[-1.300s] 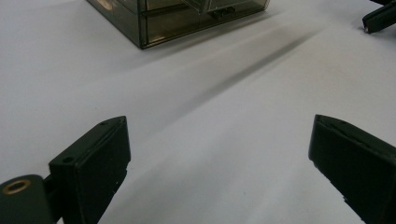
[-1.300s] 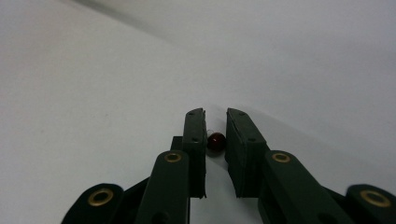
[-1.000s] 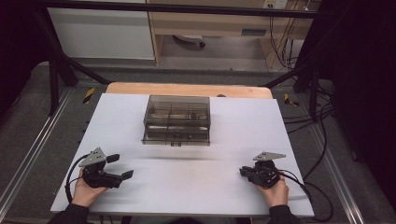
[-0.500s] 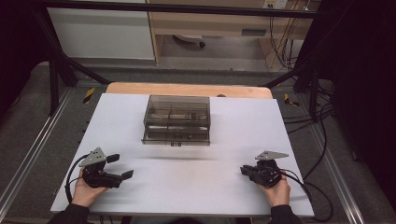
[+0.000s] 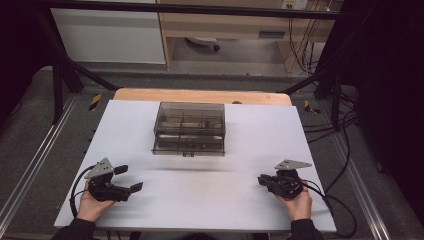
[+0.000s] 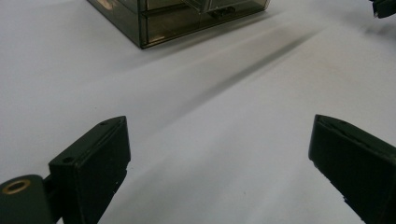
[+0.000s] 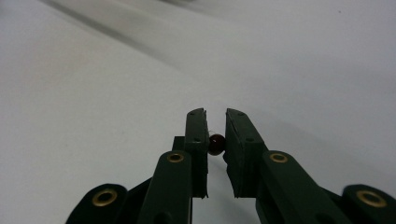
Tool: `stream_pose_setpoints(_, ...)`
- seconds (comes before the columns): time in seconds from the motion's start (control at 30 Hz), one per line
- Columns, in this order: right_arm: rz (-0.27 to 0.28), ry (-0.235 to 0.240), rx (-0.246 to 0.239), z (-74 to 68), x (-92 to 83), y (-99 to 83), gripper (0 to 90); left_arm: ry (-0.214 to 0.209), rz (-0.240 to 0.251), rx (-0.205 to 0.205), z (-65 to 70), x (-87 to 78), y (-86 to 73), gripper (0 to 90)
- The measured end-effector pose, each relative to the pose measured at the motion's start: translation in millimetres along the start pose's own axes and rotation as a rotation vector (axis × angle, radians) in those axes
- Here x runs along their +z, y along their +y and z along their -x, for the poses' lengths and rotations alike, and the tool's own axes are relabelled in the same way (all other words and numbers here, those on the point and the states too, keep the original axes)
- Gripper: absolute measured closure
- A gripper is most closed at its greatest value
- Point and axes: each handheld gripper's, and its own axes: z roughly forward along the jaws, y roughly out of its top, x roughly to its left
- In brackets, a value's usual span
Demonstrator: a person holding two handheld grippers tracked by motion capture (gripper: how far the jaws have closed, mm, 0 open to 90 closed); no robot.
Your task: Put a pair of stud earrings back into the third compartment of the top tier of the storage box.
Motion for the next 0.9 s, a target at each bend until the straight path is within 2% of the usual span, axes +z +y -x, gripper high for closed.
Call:
stream_pose_setpoints(0.57,0.05,0.022,-0.036,-11.8,-13.0,18.2,79.7,0.001,-0.006,0.0,-0.1,0.9,-0.4,5.5)
stream_pose_setpoints(0.9,0.096,0.044,-0.063,-22.7,-20.4,39.0,79.8,0.003,-0.005,-0.001,-0.2,0.7,-0.5,5.5)
